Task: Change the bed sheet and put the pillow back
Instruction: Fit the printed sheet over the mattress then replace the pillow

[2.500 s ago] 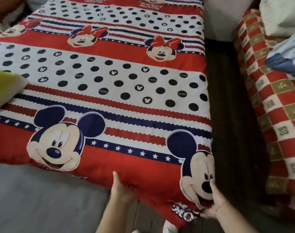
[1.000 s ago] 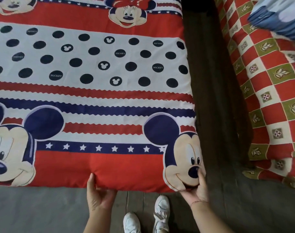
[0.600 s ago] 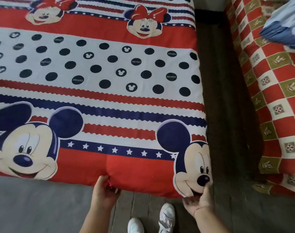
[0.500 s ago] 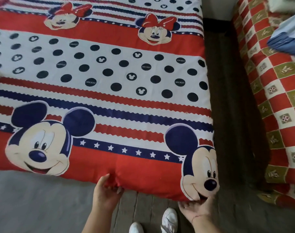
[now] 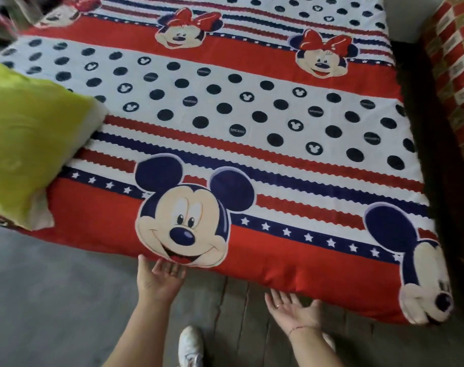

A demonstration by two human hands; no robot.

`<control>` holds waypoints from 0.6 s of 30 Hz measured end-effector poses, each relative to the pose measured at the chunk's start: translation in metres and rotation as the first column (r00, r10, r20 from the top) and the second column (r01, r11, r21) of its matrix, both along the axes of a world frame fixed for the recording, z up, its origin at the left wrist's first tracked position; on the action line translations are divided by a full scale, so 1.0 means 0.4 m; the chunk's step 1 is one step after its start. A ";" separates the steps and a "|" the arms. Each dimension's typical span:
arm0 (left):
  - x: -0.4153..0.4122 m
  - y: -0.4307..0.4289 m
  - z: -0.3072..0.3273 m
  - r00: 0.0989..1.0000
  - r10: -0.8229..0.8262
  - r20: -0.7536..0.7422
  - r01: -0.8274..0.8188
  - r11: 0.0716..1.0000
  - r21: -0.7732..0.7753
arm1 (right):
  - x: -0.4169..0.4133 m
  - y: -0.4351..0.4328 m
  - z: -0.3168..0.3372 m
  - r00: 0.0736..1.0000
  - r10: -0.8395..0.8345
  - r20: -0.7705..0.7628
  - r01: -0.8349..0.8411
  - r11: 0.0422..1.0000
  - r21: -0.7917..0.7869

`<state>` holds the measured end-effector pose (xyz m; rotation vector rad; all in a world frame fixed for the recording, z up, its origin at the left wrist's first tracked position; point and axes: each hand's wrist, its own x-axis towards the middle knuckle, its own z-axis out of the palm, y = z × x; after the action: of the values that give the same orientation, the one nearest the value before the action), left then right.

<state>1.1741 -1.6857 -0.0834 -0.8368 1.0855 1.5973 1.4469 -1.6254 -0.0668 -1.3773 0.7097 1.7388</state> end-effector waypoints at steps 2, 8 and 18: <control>-0.083 -0.006 0.010 1.000 -0.003 -0.011 0.003 1.000 -0.002 | -0.093 -0.014 -0.003 0.999 -0.016 -0.029 0.017 1.000 0.020; -0.186 0.025 -0.004 0.998 -0.025 0.063 0.021 0.998 0.062 | -0.232 -0.011 -0.021 0.997 -0.063 -0.049 0.067 0.995 0.081; -0.231 0.058 -0.059 0.994 0.029 0.102 -0.050 0.977 0.207 | -0.276 0.018 -0.039 0.989 -0.113 -0.094 0.134 0.955 0.266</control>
<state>1.0816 -1.6626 -0.1069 -0.7902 0.8199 1.6529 1.3366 -1.6182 -0.0824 -1.0609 0.5613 1.7253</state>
